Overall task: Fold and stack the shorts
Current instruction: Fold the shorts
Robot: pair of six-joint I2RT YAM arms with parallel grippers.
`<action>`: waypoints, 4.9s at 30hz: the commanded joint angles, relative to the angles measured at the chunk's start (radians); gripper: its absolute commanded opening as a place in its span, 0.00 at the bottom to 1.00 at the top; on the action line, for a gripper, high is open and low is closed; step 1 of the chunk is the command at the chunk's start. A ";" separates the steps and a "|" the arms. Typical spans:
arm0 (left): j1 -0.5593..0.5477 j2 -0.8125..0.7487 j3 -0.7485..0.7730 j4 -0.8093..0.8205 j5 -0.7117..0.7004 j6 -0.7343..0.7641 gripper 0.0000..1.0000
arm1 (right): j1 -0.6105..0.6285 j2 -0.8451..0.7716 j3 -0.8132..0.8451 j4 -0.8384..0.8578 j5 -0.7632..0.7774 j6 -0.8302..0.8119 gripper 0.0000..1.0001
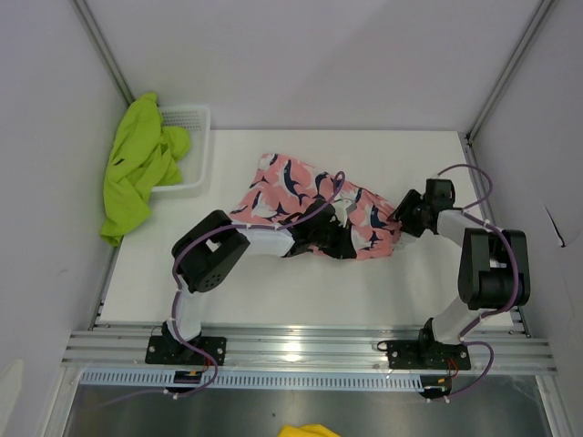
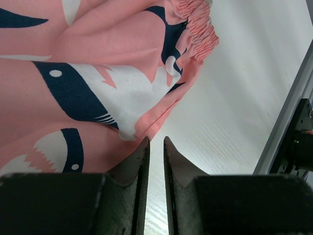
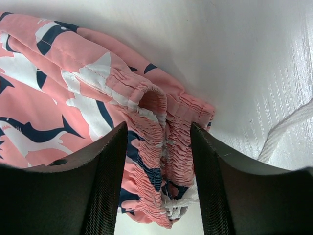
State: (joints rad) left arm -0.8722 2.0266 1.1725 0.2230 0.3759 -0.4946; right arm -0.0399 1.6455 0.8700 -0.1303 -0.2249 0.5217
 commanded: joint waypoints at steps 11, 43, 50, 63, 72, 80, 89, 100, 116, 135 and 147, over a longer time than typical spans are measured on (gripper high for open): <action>-0.008 -0.023 0.041 -0.037 -0.040 0.033 0.20 | 0.084 -0.064 0.058 -0.032 0.131 -0.063 0.56; -0.010 -0.011 0.058 -0.065 -0.049 0.041 0.19 | -0.091 0.011 -0.124 0.308 -0.456 0.123 0.09; -0.010 -0.022 0.050 -0.057 -0.061 0.041 0.18 | -0.072 -0.102 -0.146 0.242 -0.401 0.119 0.00; 0.024 -0.092 0.064 -0.010 0.004 0.011 0.18 | 0.011 -0.389 -0.287 0.003 -0.030 0.242 0.00; 0.052 -0.152 0.171 -0.088 0.017 0.034 0.20 | 0.124 -0.346 -0.362 -0.032 0.209 0.400 0.00; 0.052 0.102 0.604 -0.352 0.057 0.116 0.20 | 0.210 -0.322 -0.356 -0.095 0.321 0.439 0.00; 0.085 0.136 0.523 -0.278 0.037 0.094 0.20 | 0.225 -0.071 -0.140 -0.086 0.205 0.296 0.00; 0.157 0.049 0.325 -0.148 0.011 0.067 0.20 | 0.192 0.074 0.101 -0.091 0.018 0.166 0.30; 0.148 0.107 0.375 -0.195 -0.014 0.056 0.21 | 0.055 -0.231 -0.158 -0.009 -0.143 0.156 0.73; 0.073 0.190 0.483 -0.292 -0.025 0.083 0.21 | 0.072 -0.170 -0.273 0.149 -0.198 0.245 0.74; 0.050 0.216 0.475 -0.343 -0.045 0.059 0.21 | 0.064 -0.162 -0.253 0.152 -0.133 0.233 0.74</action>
State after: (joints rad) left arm -0.8097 2.2341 1.6127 -0.0994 0.3431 -0.4271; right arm 0.0269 1.4635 0.5953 -0.0010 -0.4049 0.7666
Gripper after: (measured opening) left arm 0.212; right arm 0.741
